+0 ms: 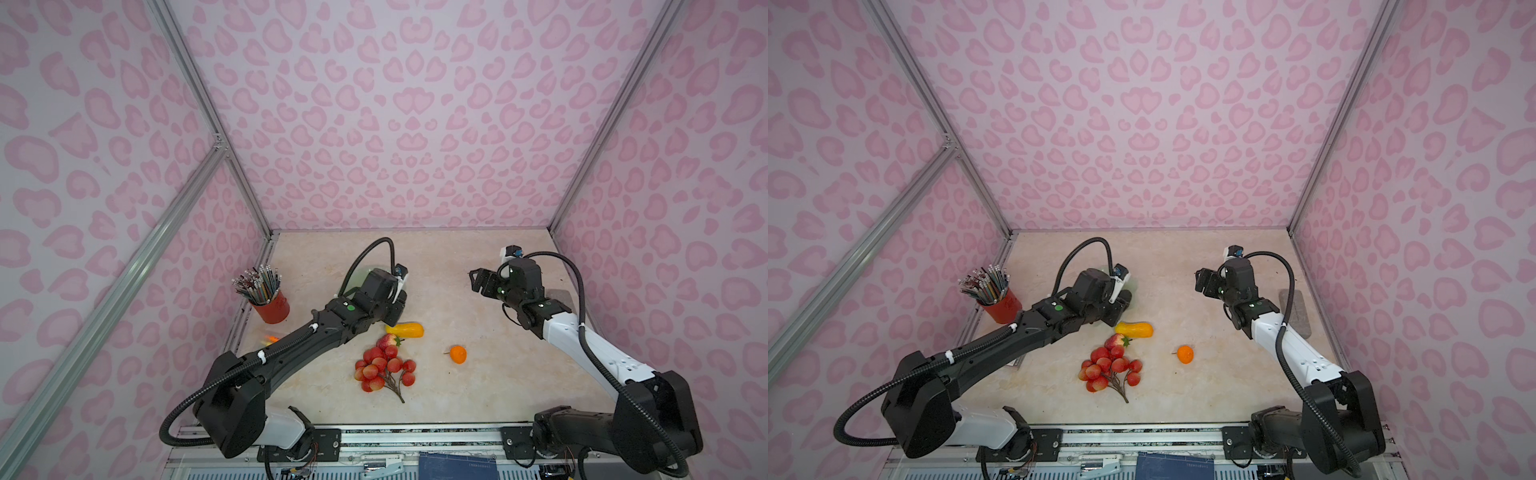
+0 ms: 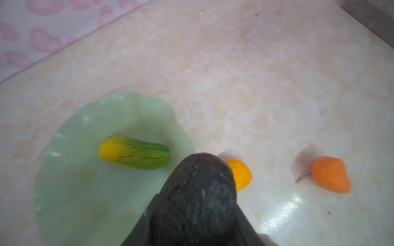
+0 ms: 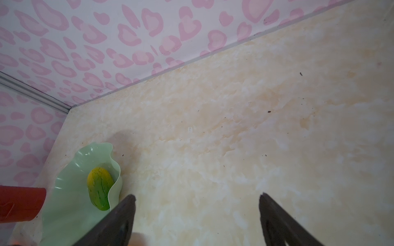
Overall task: Place and organize the fake fruits in the fruit bowl
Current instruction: 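Lower the avocado into the bowl beside the cucumber and open the left gripper, then grasp the orange with the right gripper and place it in the bowl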
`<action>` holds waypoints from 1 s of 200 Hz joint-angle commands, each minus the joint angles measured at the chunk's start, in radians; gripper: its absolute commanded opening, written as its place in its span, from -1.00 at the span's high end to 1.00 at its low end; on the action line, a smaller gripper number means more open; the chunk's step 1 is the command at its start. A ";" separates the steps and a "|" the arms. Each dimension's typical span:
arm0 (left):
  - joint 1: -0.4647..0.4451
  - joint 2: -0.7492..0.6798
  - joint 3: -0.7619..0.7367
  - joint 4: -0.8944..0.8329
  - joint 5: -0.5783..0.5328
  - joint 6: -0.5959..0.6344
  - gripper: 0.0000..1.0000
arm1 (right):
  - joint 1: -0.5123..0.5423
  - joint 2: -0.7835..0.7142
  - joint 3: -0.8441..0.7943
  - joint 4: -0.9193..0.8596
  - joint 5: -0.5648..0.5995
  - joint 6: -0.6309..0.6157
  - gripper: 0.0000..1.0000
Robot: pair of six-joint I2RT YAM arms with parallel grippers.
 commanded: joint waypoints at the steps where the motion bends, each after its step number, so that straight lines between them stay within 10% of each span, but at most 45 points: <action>1: 0.076 -0.010 -0.008 0.033 -0.033 -0.024 0.15 | 0.003 0.020 0.006 -0.010 -0.043 0.017 -0.78; 128: 0.199 0.435 0.157 -0.012 -0.030 -0.125 0.07 | 0.238 -0.123 -0.188 -0.262 0.094 0.096 -0.76; 200: 0.199 0.291 0.129 0.017 -0.032 -0.159 -0.44 | 0.427 -0.094 -0.268 -0.248 0.088 0.209 -0.67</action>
